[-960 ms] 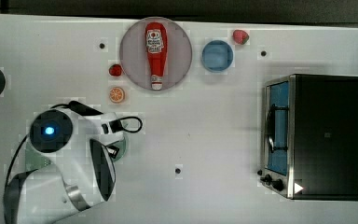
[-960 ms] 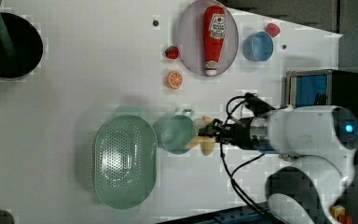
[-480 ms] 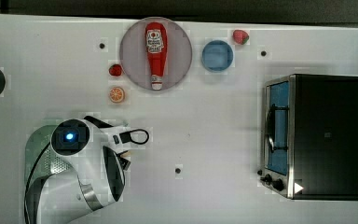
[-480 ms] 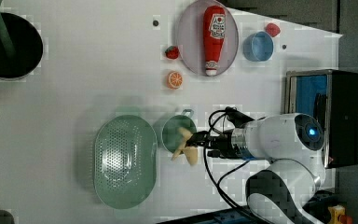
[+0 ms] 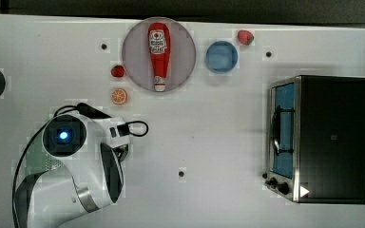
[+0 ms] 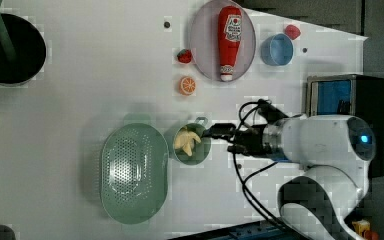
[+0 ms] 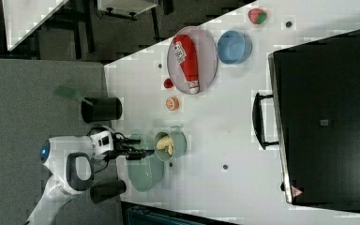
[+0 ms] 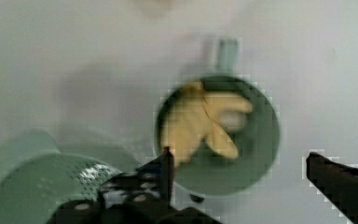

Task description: Pick Banana and place it in mug.

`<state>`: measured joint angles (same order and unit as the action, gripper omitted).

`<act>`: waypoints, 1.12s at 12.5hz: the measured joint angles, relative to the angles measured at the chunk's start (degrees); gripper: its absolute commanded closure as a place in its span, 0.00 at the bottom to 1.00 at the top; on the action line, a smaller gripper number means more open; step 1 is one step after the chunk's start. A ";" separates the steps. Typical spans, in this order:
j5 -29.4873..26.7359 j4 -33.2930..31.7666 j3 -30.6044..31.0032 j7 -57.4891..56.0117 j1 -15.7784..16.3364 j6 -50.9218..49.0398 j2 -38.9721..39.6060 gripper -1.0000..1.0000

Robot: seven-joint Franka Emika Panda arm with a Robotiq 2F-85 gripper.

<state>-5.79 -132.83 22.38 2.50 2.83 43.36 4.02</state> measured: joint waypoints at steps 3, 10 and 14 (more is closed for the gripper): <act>0.93 1.45 -4.87 0.02 -0.72 -2.99 -5.04 0.00; 2.68 16.79 -23.70 0.02 -5.54 -26.82 -11.99 0.00; 5.26 27.08 -27.21 -0.28 -7.49 -39.00 -13.05 0.00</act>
<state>-0.53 -105.75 -4.83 2.22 -4.65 4.36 -9.03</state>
